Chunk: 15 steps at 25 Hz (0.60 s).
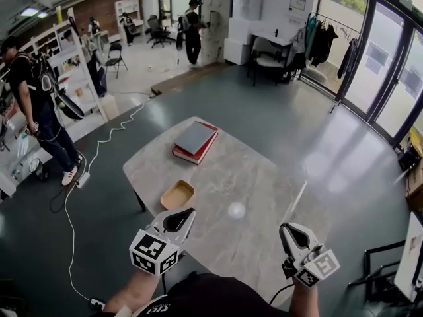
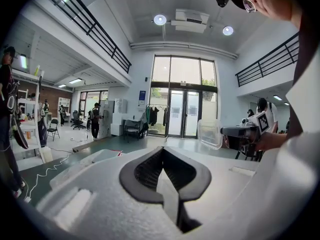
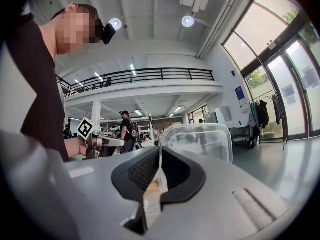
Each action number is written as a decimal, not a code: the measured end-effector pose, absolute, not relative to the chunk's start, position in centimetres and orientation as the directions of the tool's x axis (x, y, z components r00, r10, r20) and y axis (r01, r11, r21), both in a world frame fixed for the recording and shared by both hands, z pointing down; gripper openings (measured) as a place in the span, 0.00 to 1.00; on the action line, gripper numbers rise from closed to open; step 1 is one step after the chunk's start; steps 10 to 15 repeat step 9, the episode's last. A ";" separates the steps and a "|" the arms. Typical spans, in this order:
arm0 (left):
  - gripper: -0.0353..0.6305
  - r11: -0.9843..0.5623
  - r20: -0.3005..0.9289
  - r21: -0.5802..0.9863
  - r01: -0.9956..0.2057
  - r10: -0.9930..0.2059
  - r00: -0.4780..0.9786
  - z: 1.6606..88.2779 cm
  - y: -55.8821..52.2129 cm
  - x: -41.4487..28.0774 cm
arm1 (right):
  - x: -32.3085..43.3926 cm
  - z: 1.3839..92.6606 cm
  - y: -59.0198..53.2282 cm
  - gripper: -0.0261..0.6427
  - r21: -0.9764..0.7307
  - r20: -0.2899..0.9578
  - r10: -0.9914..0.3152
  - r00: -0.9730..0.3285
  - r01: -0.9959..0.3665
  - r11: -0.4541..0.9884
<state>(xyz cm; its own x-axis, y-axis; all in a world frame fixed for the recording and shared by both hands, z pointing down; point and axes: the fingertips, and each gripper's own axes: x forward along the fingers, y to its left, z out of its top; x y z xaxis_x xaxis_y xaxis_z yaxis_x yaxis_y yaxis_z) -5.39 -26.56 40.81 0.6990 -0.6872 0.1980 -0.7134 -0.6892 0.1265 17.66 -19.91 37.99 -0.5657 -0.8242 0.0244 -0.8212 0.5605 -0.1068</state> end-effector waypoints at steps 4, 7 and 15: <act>0.06 -0.682 0.203 0.130 -0.720 -0.692 0.693 41.0 -26.3 -5.6 | 17.5 38.2 -19.9 0.06 -0.114 0.025 -0.819 -0.573 -0.815 0.568; 0.06 -0.677 0.207 0.132 -0.724 -0.696 0.688 40.8 -26.2 -5.5 | 17.6 38.0 -19.9 0.06 -0.119 0.029 -0.815 -0.578 -0.812 0.572; 0.06 -0.675 0.209 0.132 -0.726 -0.697 0.686 40.6 -26.1 -5.5 | 17.7 38.0 -19.9 0.06 -0.124 0.030 -0.814 -0.580 -0.810 0.572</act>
